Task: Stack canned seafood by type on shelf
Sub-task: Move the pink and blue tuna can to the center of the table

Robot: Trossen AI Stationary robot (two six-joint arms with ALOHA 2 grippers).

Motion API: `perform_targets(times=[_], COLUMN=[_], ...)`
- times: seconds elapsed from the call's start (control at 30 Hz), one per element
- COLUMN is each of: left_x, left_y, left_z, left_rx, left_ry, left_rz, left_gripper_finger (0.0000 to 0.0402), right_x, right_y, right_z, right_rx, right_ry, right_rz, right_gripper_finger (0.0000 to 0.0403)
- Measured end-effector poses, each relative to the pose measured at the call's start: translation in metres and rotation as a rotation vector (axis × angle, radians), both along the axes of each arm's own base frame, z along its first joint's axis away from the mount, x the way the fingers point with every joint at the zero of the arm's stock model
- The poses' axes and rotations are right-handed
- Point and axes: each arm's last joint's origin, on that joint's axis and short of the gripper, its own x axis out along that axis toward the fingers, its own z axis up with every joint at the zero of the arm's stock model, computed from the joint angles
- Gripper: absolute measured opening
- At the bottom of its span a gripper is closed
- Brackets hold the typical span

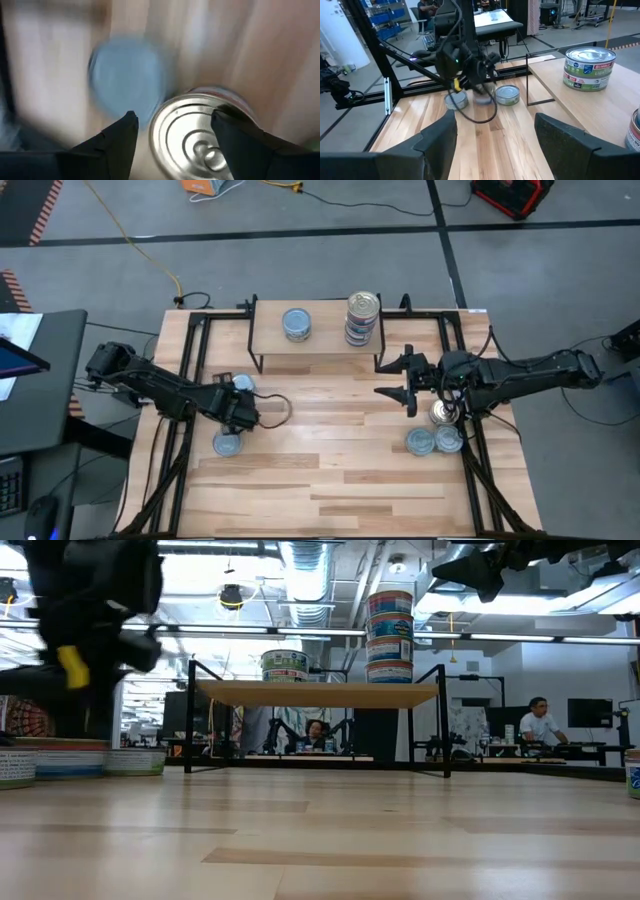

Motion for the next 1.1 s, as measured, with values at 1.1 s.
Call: perform_targets(times=[1.1], left_x=[0.075], left_y=[-0.09], left_z=[-0.013], left_rx=[0.234], left_ry=[-0.182], left_rz=[-0.664], left_gripper_finger=[0.0254], right_x=[-0.001], right_y=[0.0], right_z=[-0.004], right_rx=[-0.002], right_ry=[0.044], right_rz=[0.0], right_gripper_finger=[0.0289])
